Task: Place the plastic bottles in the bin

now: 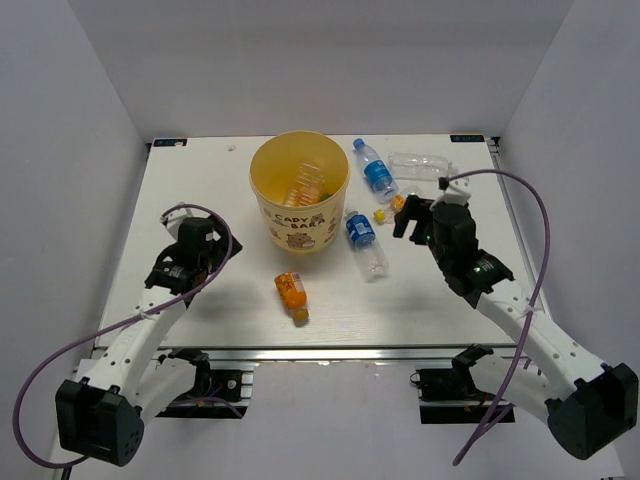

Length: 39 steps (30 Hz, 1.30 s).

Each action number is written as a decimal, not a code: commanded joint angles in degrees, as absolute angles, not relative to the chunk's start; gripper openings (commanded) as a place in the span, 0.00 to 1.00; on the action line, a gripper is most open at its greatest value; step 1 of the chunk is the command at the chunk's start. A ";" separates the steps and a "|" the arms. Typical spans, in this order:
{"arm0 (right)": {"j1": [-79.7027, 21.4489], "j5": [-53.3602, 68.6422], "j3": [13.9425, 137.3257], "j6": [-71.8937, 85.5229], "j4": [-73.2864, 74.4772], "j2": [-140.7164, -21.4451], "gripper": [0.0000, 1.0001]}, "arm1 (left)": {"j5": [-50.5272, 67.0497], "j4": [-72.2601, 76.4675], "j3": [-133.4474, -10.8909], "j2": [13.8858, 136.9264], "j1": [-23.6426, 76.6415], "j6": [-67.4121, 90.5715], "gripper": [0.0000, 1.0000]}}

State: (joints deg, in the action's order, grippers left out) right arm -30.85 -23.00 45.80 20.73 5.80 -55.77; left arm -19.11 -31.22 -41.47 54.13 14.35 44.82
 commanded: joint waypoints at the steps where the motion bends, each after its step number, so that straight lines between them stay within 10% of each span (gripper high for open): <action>1: -26.73 -25.93 42.20 25.66 10.10 -53.26 0.89 | -8.88 -25.76 -38.33 54.67 18.09 42.89 0.98; 24: -17.75 -16.96 33.93 25.58 6.24 -54.67 0.89 | -16.70 -13.19 -35.68 75.58 47.55 52.47 0.94; 32: -17.49 -16.35 33.66 25.49 6.24 -54.32 0.89 | -22.14 -20.46 -37.09 71.82 47.90 55.10 0.30; 39: -17.14 -15.12 33.49 25.49 5.98 -54.32 0.89 | -46.00 -44.80 -45.78 58.63 47.90 65.64 0.25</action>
State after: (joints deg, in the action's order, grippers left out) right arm -17.58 -16.05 33.80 25.12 8.45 -55.11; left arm -31.16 -32.80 -40.42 63.53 47.66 59.37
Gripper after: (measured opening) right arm 0.894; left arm 0.742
